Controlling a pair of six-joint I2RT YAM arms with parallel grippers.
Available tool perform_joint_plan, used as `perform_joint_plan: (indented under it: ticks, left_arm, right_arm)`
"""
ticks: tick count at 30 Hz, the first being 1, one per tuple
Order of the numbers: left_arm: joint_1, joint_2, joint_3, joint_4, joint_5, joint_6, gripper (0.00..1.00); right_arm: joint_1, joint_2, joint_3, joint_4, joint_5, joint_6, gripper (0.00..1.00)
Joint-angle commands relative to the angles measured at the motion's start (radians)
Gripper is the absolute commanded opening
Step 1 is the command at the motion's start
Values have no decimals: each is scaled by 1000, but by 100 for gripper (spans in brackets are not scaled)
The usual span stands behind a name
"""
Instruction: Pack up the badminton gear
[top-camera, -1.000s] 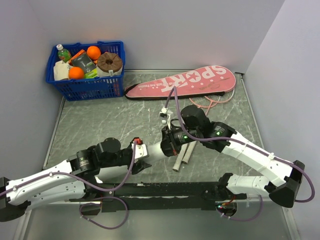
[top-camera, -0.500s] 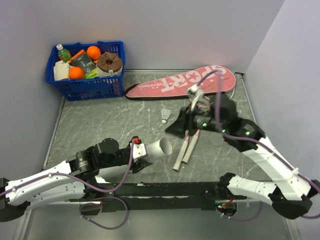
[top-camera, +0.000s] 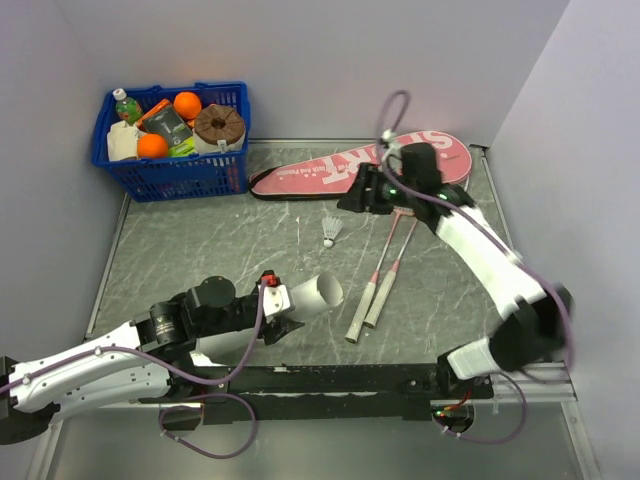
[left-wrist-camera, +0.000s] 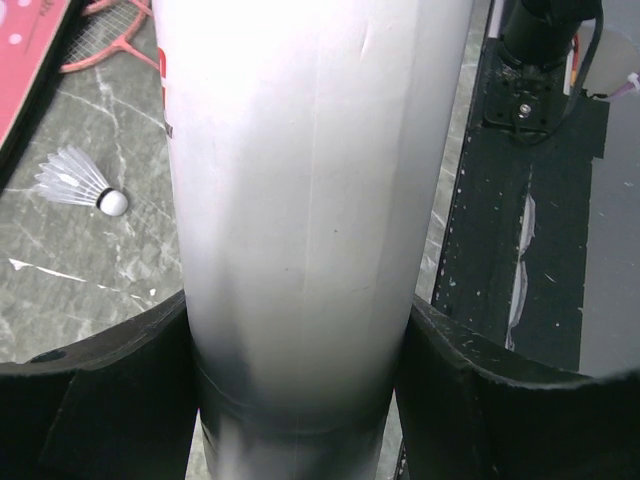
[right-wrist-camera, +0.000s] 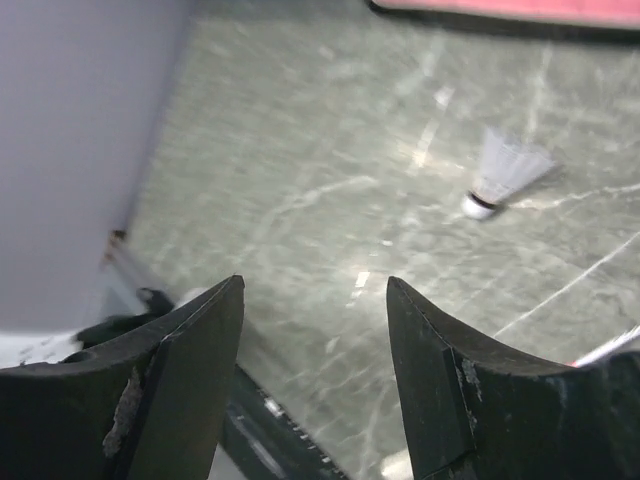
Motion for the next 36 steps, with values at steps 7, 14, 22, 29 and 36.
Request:
perform_joint_plan:
  ticks: [7, 14, 22, 29, 36]
  left_arm:
    - [-5, -49, 3, 81, -76, -45, 1]
    - [-5, -46, 0, 92, -102, -78, 1]
    - [-5, -28, 32, 64, -174, -107, 1]
    - [-5, -31, 27, 73, -195, -105, 1]
    - [-5, -22, 30, 70, -204, -105, 1]
  right_arm:
    - [-37, 579, 391, -22, -29, -143, 67]
    - [-42, 841, 720, -180, 20, -253, 67]
    - [-46, 939, 769, -263, -12, -286, 66]
    - [-45, 935, 659, -269, -73, -304, 65]
    - [-38, 909, 559, -257, -121, -333, 60]
